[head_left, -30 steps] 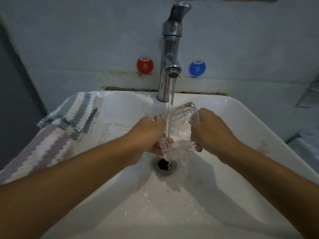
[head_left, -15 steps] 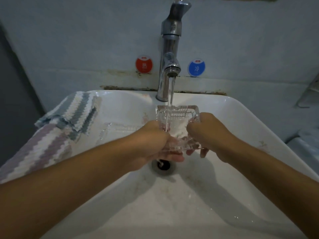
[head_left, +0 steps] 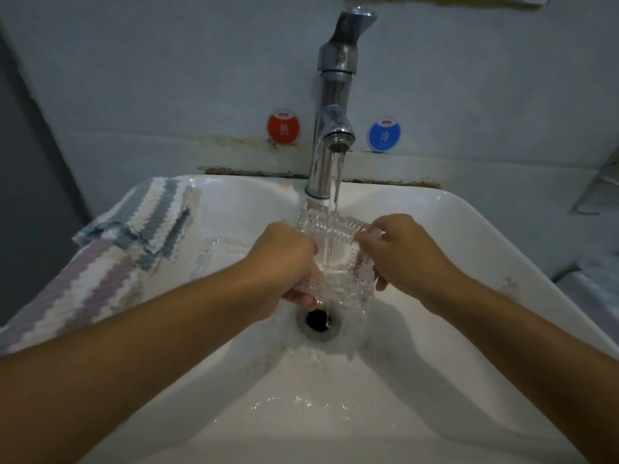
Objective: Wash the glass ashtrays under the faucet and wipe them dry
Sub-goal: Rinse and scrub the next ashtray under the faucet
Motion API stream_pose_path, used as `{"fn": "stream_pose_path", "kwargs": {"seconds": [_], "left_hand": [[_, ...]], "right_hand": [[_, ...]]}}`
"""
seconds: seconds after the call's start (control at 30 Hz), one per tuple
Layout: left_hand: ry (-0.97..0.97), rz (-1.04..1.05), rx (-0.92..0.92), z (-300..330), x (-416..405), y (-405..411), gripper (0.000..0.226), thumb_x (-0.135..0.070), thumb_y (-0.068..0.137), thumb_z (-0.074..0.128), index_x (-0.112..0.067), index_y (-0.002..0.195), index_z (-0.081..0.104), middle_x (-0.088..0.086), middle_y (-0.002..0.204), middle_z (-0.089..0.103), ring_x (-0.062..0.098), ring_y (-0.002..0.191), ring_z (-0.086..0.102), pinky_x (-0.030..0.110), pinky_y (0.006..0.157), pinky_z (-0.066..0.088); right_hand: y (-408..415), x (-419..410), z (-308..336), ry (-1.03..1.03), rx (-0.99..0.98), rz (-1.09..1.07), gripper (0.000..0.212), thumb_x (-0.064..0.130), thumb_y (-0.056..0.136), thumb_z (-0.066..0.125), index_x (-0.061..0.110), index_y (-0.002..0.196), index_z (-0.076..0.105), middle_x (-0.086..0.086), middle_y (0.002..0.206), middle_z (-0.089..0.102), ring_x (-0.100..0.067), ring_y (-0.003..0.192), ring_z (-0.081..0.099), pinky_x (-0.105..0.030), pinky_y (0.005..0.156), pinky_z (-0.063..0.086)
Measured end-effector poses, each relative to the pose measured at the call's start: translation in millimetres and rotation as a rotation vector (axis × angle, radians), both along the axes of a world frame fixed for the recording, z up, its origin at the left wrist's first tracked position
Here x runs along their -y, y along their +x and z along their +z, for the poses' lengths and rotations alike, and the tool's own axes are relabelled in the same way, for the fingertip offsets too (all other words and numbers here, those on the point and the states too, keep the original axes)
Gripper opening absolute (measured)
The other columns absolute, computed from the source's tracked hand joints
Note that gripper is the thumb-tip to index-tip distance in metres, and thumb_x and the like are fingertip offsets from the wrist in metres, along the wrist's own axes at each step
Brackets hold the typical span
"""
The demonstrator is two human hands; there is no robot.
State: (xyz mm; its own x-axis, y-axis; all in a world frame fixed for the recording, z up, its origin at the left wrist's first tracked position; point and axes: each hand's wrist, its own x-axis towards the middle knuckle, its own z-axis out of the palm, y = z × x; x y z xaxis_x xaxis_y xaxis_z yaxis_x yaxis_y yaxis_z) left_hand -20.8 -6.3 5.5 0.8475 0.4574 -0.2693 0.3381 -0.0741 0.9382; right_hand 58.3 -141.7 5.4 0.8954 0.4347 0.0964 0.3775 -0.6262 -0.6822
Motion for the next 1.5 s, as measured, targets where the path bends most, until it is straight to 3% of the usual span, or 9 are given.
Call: {"fn": "stream_pose_path", "kwargs": {"seconds": [0.13, 0.23, 0.37, 0.5, 0.57, 0.83, 1.13, 1.27, 1.5], "left_hand": [[-0.025, 0.054, 0.057, -5.3, 1.7, 2.0, 0.029, 0.006, 0.096, 0.036, -0.010, 0.107, 0.058, 0.019, 0.085, 0.067, 0.023, 0.048, 0.056, 0.029, 0.042, 0.053], [-0.072, 0.103, 0.069, -6.2, 0.8, 3.0, 0.030, 0.005, 0.097, 0.034, -0.012, 0.107, 0.058, 0.015, 0.084, 0.066, 0.018, 0.047, 0.056, 0.027, 0.041, 0.052], [-0.112, 0.135, 0.051, -6.3, -3.6, 3.5, 0.029, 0.005, 0.098, 0.036, -0.009, 0.112, 0.057, 0.017, 0.087, 0.068, 0.020, 0.049, 0.057, 0.025, 0.038, 0.049], [-0.152, 0.126, -0.014, -10.4, -2.8, 1.9, 0.034, 0.008, 0.094, 0.034, -0.007, 0.112, 0.059, 0.023, 0.098, 0.064, 0.028, 0.063, 0.059, 0.024, 0.038, 0.050], [-0.167, 0.118, -0.035, -12.7, -2.1, 2.1, 0.034, 0.006, 0.094, 0.032, -0.009, 0.108, 0.059, 0.025, 0.104, 0.066, 0.030, 0.069, 0.060, 0.026, 0.041, 0.053], [-0.188, 0.049, -0.042, -4.6, 4.8, -5.2, 0.019, -0.003, 0.096, 0.044, -0.006, 0.090, 0.061, 0.009, 0.053, 0.067, 0.025, 0.044, 0.064, 0.029, 0.048, 0.056], [-0.054, -0.049, 0.020, -7.3, 0.6, 0.5, 0.026, 0.009, 0.095, 0.043, -0.006, 0.094, 0.065, 0.016, 0.074, 0.073, 0.029, 0.057, 0.068, 0.039, 0.061, 0.061], [-0.023, -0.123, -0.010, -7.6, 0.9, 3.7, 0.032, 0.007, 0.089, 0.043, -0.004, 0.103, 0.070, 0.022, 0.090, 0.075, 0.036, 0.076, 0.073, 0.045, 0.082, 0.061], [-0.121, -0.077, -0.001, -4.3, -1.6, 2.1, 0.033, 0.014, 0.089, 0.038, -0.011, 0.091, 0.061, 0.019, 0.091, 0.074, 0.036, 0.081, 0.074, 0.046, 0.077, 0.062]], "right_hand": [[-6.1, -0.1, 1.4, 0.141, -0.270, -0.007, 0.014, 0.022, 0.103, 0.055, 0.010, 0.110, 0.054, -0.010, 0.091, 0.067, -0.020, 0.060, 0.068, -0.026, 0.047, 0.052], [-12.5, -1.2, -0.4, 0.093, -0.529, 0.127, 0.011, 0.021, 0.097, 0.066, 0.012, 0.101, 0.068, -0.014, 0.087, 0.076, -0.028, 0.065, 0.074, -0.029, 0.054, 0.057], [-9.5, -4.3, -7.5, 0.133, -0.628, 0.227, 0.020, -0.006, 0.095, 0.053, -0.002, 0.106, 0.070, -0.026, 0.095, 0.074, -0.039, 0.079, 0.074, -0.040, 0.069, 0.062], [-9.1, -3.8, -7.8, 0.185, -0.704, 0.256, 0.028, -0.009, 0.095, 0.044, -0.004, 0.111, 0.066, -0.027, 0.094, 0.074, -0.031, 0.066, 0.070, -0.029, 0.052, 0.056], [-9.4, -3.5, -8.0, 0.208, -0.728, 0.244, 0.028, -0.007, 0.096, 0.041, -0.007, 0.111, 0.065, -0.029, 0.094, 0.073, -0.028, 0.062, 0.068, -0.026, 0.050, 0.053], [-1.8, -3.4, -5.3, 0.251, -0.683, 0.212, 0.028, -0.007, 0.093, 0.039, -0.002, 0.107, 0.062, -0.018, 0.081, 0.072, -0.025, 0.066, 0.069, -0.031, 0.060, 0.057], [-5.2, -5.9, -16.4, 0.286, -0.605, 0.145, 0.022, -0.009, 0.095, 0.048, -0.004, 0.105, 0.066, -0.023, 0.087, 0.071, -0.024, 0.064, 0.065, -0.025, 0.053, 0.053], [-1.3, -4.7, -18.3, 0.290, -0.587, 0.092, 0.020, -0.008, 0.096, 0.047, -0.005, 0.107, 0.064, -0.028, 0.091, 0.071, -0.028, 0.065, 0.066, -0.033, 0.061, 0.054], [-1.0, -6.1, -12.2, 0.345, -0.662, 0.156, 0.029, -0.012, 0.090, 0.041, -0.002, 0.099, 0.066, -0.016, 0.072, 0.069, -0.026, 0.066, 0.061, -0.024, 0.049, 0.048]]}}
